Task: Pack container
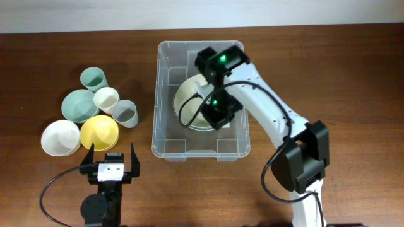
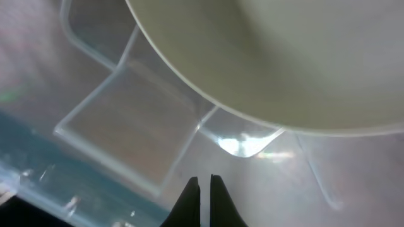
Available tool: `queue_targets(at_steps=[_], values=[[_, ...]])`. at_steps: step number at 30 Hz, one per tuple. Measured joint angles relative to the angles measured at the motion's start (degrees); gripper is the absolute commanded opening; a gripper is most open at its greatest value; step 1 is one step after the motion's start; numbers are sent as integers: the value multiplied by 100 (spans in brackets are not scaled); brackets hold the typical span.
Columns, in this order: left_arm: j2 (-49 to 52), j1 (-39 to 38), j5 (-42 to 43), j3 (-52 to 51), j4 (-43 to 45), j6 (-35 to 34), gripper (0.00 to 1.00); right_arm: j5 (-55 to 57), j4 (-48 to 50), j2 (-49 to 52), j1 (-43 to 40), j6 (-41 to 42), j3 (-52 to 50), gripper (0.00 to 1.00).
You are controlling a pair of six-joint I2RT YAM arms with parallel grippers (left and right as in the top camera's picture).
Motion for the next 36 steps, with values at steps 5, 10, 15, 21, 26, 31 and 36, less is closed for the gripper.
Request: queue_targets(at_steps=[5,10,15,21,26,31,36], values=[[0,0,0,0,0,0,99,0,560,11,35,-13,-769,4],[0,0,2,0,0,0,99,4,1014,33,35,-15,-1357,4],[0,0,2,0,0,0,99,2,1617,44,26,-13,-1705,4],[0,0,0,0,0,0,99,13,2015,52,-76,-15,-1711,4],[0,0,0,0,0,0,99,210,2090,52,-291,-9,-1711,4],[0,0,2,0,0,0,99,313,2218,52,-595,94,-1709,4],[0,0,0,0,0,0,99,365,2343,52,-841,186,-1652,4]])
